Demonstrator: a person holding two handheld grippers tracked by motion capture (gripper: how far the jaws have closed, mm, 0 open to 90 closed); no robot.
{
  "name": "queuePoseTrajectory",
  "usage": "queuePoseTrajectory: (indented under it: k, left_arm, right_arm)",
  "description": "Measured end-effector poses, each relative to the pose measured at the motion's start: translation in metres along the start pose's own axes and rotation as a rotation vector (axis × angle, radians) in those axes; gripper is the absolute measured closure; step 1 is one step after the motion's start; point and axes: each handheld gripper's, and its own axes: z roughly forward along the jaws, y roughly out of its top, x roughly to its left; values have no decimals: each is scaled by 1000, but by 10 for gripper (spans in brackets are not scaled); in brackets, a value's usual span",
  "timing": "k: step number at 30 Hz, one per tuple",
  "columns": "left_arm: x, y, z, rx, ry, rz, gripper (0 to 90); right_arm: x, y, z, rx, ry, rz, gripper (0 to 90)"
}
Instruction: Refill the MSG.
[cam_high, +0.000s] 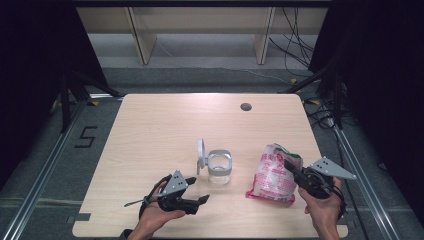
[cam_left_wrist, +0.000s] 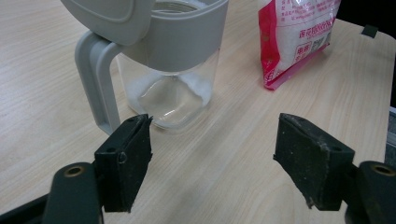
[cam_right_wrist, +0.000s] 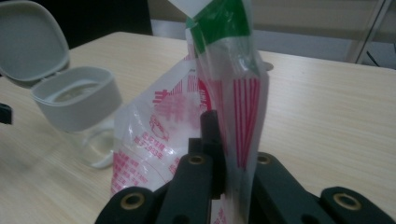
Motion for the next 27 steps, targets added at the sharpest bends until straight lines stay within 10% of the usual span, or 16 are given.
queuePoseTrajectory:
  k: [8,27]
  left_arm:
    - [-8,-3,8,6,-5,-13,268]
    - [-28,-6,29,4,-17,37,290]
  right_arm:
    - [13,14,-2,-43,73,-141,900]
    - [44,35,-8,-33,95,-169,900]
